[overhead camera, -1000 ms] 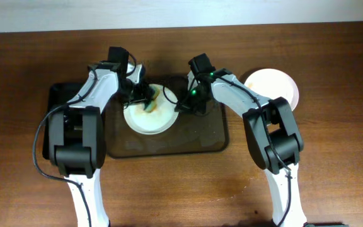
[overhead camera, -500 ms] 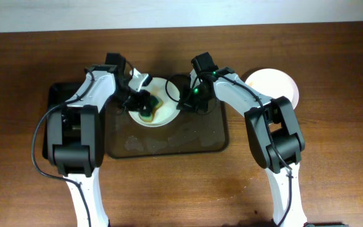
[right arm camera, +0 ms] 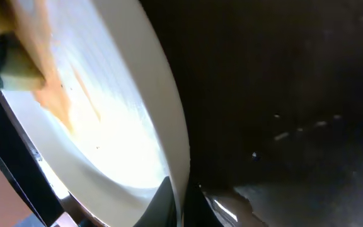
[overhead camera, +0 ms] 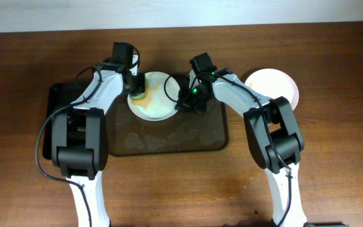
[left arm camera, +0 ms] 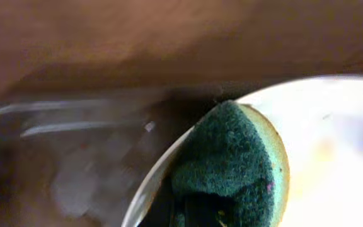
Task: Clean dirty plates on tray and stack at the side
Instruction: 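Lift the last plate with the right gripper and stack it on the pile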
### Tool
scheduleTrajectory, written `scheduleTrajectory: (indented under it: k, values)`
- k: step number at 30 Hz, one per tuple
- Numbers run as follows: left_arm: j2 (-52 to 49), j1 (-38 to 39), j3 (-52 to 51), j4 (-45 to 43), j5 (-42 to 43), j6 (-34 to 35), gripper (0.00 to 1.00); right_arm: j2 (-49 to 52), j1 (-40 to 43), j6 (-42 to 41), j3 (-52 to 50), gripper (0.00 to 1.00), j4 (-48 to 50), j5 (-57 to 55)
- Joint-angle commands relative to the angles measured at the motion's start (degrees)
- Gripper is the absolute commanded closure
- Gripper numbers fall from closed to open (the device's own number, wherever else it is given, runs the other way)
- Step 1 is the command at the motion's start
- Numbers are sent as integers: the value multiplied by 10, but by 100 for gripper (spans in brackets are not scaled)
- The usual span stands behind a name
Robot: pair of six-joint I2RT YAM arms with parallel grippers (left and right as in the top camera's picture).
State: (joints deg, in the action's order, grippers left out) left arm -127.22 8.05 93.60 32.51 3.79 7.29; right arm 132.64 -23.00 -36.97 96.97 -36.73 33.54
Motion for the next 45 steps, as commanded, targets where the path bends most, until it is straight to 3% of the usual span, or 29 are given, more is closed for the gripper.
scheduleTrajectory:
  k: [1, 6, 9, 10, 14, 17, 19, 24, 29, 34, 37, 45]
  values:
    - [-36, 8, -11, -27, 185, -53, 100, 17, 2, 20, -4, 96, -3, -18]
    - [-36, -29, 16, 72, 386, -87, 99, 17, 2, 26, -4, 96, -3, -11]
    - [-35, -72, 57, 181, 394, -118, 100, 17, 2, 28, -4, 96, -3, -9]
    - [-34, -87, 84, 228, 367, -151, 99, 17, 2, 36, -4, 96, -3, -7]
    - [-29, -130, 253, 426, 154, -155, 99, 17, 2, 38, -4, 96, -5, -7]
    - [-30, -147, 318, 498, -6, -55, 99, -12, 2, 79, 3, 96, -21, -33]
    - [-31, -150, 317, 507, -56, -28, 100, -45, 0, 99, 16, 96, -66, -111]
    - [-32, -151, 285, 488, -62, -10, 100, -143, -35, 130, 30, 96, -152, -357]
    - [-32, -154, 220, 416, -62, -4, 100, -189, -154, 130, 30, 96, -177, -736]
    - [-32, -169, 192, 392, -62, -4, 100, -189, -267, 127, 30, 96, -170, -996]
    - [-32, -180, 191, 391, -62, -4, 99, -189, -300, 127, 30, 96, -168, -1066]
    - [-32, -180, 191, 386, -62, -4, 99, -189, -315, 123, 30, 96, -164, -1088]
